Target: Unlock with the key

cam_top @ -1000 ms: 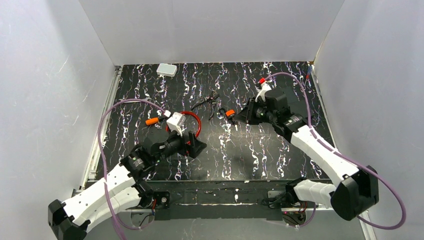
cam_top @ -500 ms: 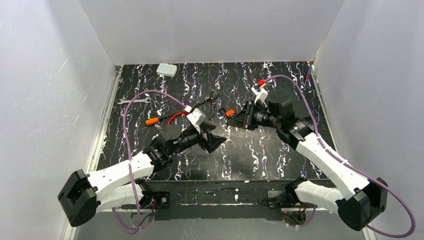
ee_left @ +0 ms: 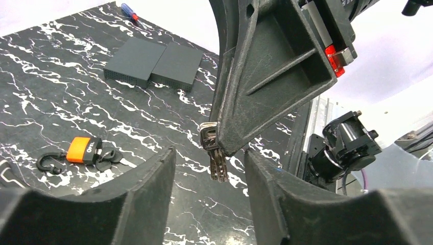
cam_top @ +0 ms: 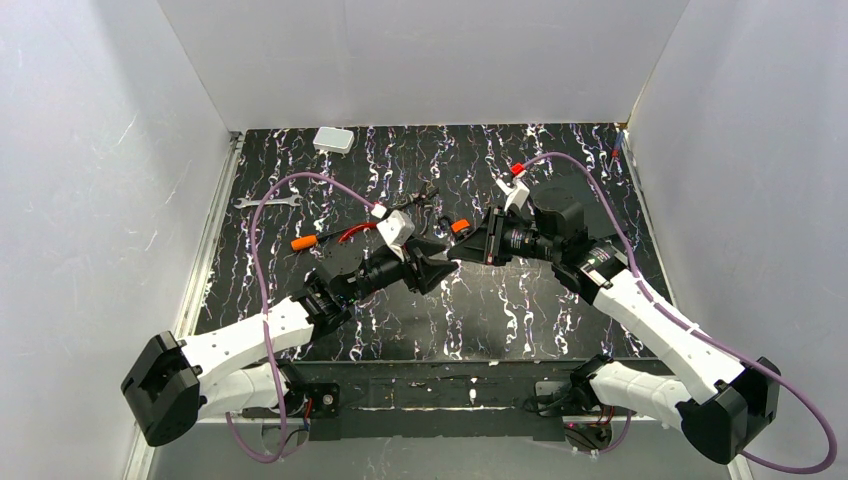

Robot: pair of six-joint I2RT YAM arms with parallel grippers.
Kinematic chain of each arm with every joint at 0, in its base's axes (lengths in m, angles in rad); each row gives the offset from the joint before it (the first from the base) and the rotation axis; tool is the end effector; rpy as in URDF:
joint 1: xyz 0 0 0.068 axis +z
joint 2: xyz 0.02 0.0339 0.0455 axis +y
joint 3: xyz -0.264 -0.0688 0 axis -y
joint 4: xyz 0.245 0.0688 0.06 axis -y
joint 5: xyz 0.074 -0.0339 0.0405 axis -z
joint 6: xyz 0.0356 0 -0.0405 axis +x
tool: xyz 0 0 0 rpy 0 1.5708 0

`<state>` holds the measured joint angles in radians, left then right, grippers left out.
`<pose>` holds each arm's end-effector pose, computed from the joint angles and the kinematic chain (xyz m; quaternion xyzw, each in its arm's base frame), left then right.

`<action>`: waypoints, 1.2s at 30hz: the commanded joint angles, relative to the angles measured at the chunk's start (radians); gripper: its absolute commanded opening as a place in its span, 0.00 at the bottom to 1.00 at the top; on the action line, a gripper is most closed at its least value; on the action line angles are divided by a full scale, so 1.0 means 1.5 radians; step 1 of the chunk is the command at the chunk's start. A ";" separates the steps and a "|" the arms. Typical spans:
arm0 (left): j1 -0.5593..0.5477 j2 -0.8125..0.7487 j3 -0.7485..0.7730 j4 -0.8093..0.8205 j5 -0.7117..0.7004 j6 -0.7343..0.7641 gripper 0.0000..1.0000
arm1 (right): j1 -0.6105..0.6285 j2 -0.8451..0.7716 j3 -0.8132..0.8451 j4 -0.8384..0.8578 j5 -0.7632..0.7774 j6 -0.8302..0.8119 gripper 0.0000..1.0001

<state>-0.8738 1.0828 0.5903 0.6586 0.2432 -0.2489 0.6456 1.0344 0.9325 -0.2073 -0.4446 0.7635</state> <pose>0.1523 -0.1953 0.3017 0.2852 0.5817 -0.4697 0.5997 0.1793 0.1542 0.3429 -0.0834 0.7940 0.5083 0.3230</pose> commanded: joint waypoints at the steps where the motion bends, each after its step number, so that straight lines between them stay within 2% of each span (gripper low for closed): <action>1: -0.003 -0.019 0.010 0.029 0.008 0.031 0.42 | 0.005 -0.014 0.032 0.024 -0.024 0.005 0.01; 4: -0.002 -0.018 0.011 0.030 0.025 0.035 0.30 | 0.005 -0.014 0.035 0.028 -0.033 0.013 0.01; 7: -0.003 -0.014 0.011 0.032 0.029 0.028 0.27 | 0.005 -0.014 0.029 0.047 -0.050 0.029 0.01; 11: -0.003 -0.012 0.011 0.039 0.038 0.025 0.18 | 0.005 -0.017 0.029 0.057 -0.060 0.040 0.01; 13: -0.002 -0.013 0.010 0.040 0.040 0.027 0.04 | 0.005 -0.017 0.030 0.063 -0.069 0.045 0.01; 14: -0.002 -0.015 0.009 0.040 0.041 0.029 0.00 | 0.005 -0.017 0.031 0.064 -0.073 0.046 0.01; 26: -0.002 -0.039 0.004 0.038 0.058 -0.013 0.00 | 0.005 -0.018 0.029 0.067 -0.110 0.021 0.01; 28: -0.001 -0.041 0.003 0.035 0.053 -0.017 0.04 | 0.005 -0.019 0.029 0.067 -0.113 0.021 0.01; 32: -0.001 -0.042 0.000 0.032 0.049 -0.012 0.06 | 0.005 -0.020 0.031 0.067 -0.119 0.021 0.01; 36: -0.001 -0.039 0.002 0.031 0.062 -0.015 0.21 | 0.005 -0.022 0.031 0.061 -0.120 0.019 0.01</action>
<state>-0.8726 1.0378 0.5865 0.6727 0.3073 -0.2695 0.6373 1.0206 0.9333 -0.1551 -0.5591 0.7967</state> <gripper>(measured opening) 0.147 0.240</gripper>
